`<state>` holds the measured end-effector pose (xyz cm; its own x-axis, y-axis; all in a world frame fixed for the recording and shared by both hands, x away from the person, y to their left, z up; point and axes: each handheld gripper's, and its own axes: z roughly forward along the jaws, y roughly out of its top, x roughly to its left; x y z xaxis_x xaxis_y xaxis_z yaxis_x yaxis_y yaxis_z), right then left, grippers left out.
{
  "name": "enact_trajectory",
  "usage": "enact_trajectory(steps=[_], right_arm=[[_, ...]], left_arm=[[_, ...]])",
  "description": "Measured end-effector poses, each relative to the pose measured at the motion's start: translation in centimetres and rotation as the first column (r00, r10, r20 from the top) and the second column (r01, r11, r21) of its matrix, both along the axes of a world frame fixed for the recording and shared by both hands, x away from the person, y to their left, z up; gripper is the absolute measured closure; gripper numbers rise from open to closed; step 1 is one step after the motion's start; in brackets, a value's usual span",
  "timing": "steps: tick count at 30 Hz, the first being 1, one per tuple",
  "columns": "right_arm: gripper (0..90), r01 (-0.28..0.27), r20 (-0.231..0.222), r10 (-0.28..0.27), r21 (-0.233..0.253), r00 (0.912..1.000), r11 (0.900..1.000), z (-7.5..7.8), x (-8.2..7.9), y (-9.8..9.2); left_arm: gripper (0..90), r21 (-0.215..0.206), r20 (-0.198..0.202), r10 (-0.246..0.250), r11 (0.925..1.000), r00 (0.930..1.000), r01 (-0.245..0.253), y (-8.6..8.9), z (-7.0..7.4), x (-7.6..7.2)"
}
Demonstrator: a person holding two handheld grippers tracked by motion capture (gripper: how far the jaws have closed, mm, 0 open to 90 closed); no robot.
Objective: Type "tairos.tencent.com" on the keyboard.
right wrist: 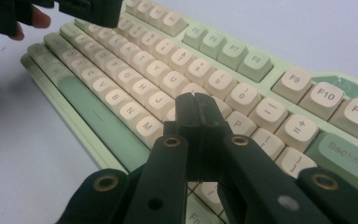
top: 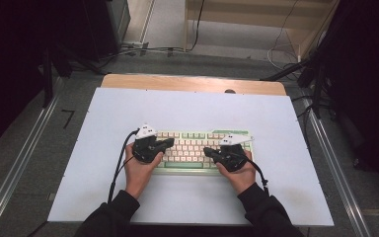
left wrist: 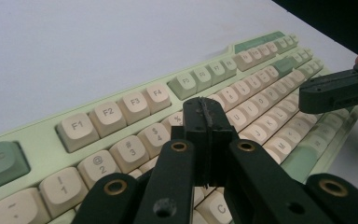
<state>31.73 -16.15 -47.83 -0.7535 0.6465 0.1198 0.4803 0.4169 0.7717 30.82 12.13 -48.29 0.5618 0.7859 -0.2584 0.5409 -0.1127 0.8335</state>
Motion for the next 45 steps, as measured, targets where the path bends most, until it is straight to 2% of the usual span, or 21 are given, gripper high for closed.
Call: enact_trajectory(steps=[26,28,37,45], right_arm=[[88.3,-0.015,-0.018,0.014,-0.054,0.9997,0.998,-1.0,-0.3,-0.1],[88.3,-0.018,-0.022,0.017,-0.074,0.9996,0.997,-1.2,-0.3,0.0],[88.3,-0.008,-0.006,0.008,-0.028,0.9999,1.000,-0.6,-0.3,-0.3],[88.3,0.007,0.002,-0.007,-0.012,1.0000,1.000,-0.4,-0.3,-0.3]], left_arm=[[90.0,-0.004,0.003,-0.004,1.0000,1.0000,0.004,0.9,0.2,-0.8],[90.0,-0.001,0.003,-0.006,1.0000,1.0000,0.006,0.9,0.1,-0.9],[90.0,0.003,0.000,-0.019,0.9998,0.9998,0.019,0.9,0.1,-1.0],[90.0,0.007,-0.004,-0.026,0.9996,0.9996,0.026,1.0,0.1,-1.2]])
